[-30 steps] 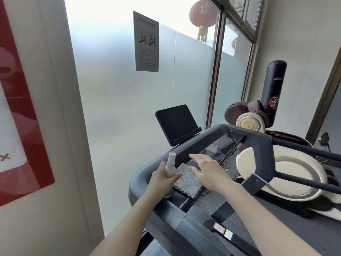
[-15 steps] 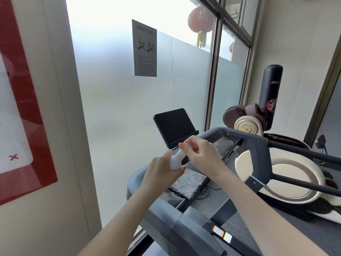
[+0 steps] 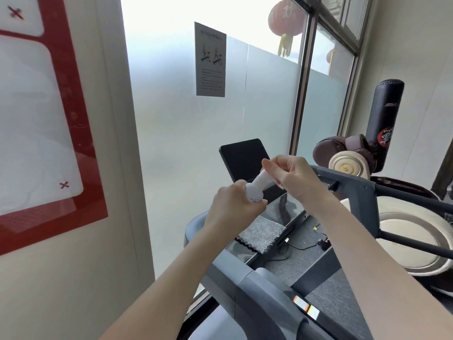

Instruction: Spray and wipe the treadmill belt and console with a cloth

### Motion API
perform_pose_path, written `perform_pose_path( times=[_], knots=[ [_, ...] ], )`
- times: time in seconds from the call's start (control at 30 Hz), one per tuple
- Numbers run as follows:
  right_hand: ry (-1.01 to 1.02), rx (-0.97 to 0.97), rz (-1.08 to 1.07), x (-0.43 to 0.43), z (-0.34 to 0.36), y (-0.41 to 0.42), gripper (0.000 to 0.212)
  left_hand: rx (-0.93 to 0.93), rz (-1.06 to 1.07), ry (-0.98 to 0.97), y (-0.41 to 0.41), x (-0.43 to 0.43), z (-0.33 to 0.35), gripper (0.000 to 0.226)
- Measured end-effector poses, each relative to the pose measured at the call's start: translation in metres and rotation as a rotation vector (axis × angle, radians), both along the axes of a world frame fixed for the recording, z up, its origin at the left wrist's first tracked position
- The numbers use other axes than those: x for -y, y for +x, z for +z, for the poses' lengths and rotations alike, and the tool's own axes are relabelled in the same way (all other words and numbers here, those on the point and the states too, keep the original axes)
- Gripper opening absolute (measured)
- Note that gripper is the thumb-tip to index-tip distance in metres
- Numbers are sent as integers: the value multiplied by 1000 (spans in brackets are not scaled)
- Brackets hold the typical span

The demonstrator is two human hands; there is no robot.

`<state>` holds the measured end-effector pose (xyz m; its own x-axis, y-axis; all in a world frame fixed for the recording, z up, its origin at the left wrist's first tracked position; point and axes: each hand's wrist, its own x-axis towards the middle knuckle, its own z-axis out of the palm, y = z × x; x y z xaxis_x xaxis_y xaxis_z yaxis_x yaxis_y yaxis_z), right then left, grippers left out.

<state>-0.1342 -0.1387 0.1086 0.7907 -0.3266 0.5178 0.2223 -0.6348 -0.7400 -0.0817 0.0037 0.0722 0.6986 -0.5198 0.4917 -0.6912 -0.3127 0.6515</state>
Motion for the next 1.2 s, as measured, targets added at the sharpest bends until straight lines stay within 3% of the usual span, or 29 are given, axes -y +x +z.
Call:
perform_pose_path(
  times=[0.1, 0.13, 0.2, 0.3, 0.53, 0.73, 0.9, 1.07, 1.2],
  knots=[
    [328, 209, -149, 44, 19, -21, 34, -94, 4, -23, 1, -17, -19, 22],
    [340, 243, -220, 63, 25, -30, 35, -134, 23, -34, 1, -25, -28, 26],
    [85, 103, -358, 80, 22, -38, 34, -249, 39, -117, 8, -36, -40, 27],
    [-176, -136, -302, 56, -17, -19, 19, -354, 8, -248, 15, -33, -41, 35],
    [-314, -398, -180, -6, -117, 42, 19, -376, -19, -322, 18, -24, -38, 40],
    [-494, -535, -160, -23, -141, 73, 28, -447, -29, -409, 19, -34, -45, 50],
    [-539, -609, -150, -17, -149, 87, 19, -555, -63, -512, 19, -47, -48, 25],
    [-526, -575, -109, -14, -152, 85, 25, -580, -69, -551, 19, -55, -51, 23],
    [-340, -472, -86, -2, -145, 77, 34, -569, -71, -546, 20, -56, -54, 27]
  ],
)
